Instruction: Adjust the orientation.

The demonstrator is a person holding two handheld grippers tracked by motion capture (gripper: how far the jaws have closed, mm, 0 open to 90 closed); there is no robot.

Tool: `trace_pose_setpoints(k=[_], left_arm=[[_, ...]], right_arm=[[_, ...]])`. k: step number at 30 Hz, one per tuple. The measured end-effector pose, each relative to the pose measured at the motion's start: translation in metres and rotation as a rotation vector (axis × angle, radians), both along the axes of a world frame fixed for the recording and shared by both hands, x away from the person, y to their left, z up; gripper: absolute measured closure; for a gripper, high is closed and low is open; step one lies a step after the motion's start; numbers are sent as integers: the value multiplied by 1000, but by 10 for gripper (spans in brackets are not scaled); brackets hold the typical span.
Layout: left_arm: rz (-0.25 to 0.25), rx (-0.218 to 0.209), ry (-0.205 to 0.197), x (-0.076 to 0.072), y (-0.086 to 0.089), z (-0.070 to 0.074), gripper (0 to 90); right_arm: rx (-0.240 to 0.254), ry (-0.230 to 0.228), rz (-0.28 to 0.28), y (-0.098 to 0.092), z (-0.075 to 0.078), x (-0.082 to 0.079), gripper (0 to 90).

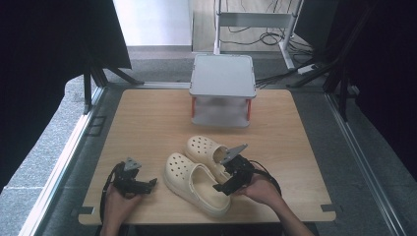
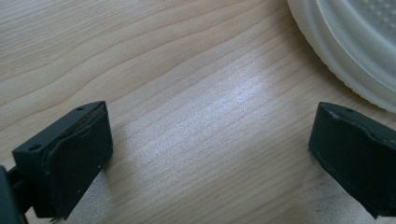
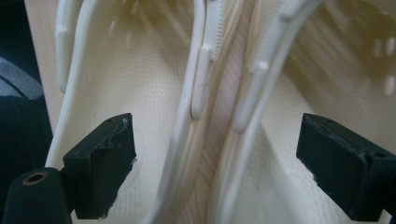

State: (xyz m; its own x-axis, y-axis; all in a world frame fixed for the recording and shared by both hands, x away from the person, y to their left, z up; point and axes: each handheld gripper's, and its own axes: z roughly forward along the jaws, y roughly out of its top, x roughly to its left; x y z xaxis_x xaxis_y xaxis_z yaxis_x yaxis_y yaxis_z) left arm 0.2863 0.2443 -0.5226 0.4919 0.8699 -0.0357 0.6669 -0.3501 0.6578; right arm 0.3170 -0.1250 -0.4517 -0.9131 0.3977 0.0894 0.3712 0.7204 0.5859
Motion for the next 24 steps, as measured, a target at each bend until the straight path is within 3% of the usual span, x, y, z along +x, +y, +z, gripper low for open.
trace_pose_setpoints(k=[7,12,24], left_arm=[[1,-1,0,0,0,0,0],[2,-2,-1,0,0,0,0],[3,-3,-2,0,0,0,0]], right_arm=[[-26,-3,-27,20,-10,2,139],[-30,24,-52,33,-15,9,149],[-32,7,-135,56,-16,25,374]])
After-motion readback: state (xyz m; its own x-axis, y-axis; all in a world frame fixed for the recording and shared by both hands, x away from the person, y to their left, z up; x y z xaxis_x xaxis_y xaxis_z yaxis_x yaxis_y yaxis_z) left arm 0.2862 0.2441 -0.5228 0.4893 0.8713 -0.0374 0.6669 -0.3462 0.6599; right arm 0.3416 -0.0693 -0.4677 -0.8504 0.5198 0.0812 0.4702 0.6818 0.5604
